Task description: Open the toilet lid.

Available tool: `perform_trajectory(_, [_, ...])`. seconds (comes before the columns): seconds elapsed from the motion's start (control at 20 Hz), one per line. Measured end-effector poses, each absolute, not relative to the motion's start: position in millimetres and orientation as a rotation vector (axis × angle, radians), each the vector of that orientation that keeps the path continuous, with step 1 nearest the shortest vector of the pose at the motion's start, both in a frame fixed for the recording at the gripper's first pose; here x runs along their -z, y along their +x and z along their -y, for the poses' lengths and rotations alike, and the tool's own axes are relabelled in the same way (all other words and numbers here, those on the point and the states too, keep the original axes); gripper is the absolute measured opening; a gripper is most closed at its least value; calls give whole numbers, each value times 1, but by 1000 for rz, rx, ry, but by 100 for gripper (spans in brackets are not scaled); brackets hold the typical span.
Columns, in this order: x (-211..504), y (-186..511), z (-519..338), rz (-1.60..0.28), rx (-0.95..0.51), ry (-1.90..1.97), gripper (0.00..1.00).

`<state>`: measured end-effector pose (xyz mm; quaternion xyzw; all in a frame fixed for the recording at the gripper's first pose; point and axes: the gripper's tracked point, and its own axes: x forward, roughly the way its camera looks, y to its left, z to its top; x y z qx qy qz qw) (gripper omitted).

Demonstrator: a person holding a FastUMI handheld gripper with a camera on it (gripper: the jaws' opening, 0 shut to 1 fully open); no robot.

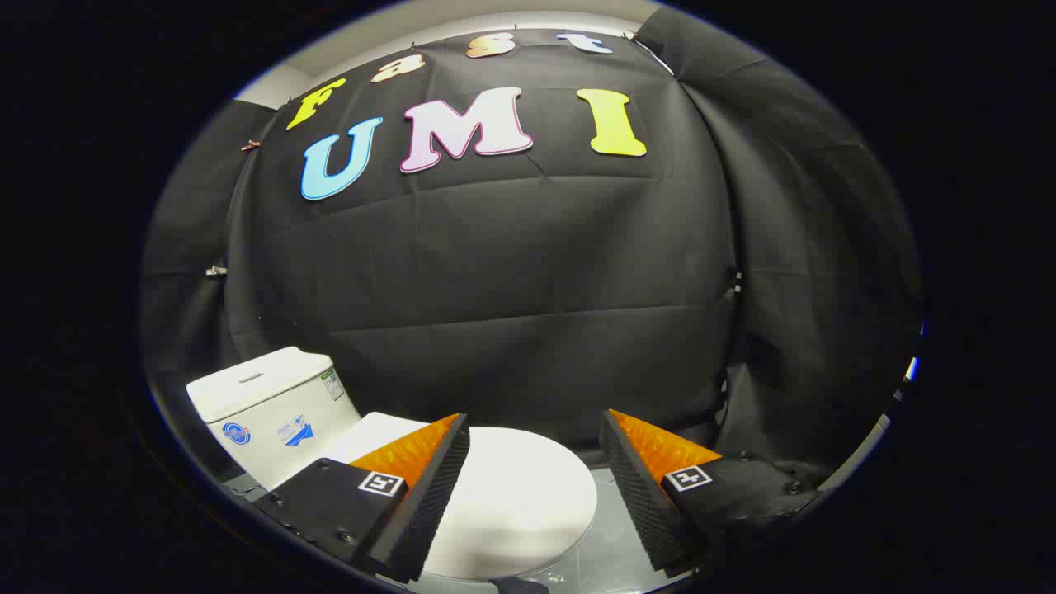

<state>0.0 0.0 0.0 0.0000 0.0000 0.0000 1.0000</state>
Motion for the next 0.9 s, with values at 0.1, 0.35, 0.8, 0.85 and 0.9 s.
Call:
perform_trajectory(0.1, [0, 0, 0, 1, 0, -1, 99])
perform_trajectory(0.35, [2, 0, -1, -4, -3, 1, 99])
perform_trajectory(0.8, [0, 0, 0, 0, -3, -1, 99])
perform_trajectory(0.85, [0, -1, 0, 0, -4, 0, 99])
perform_trajectory(0.9, [0, -1, 0, 0, -4, 1, 99])
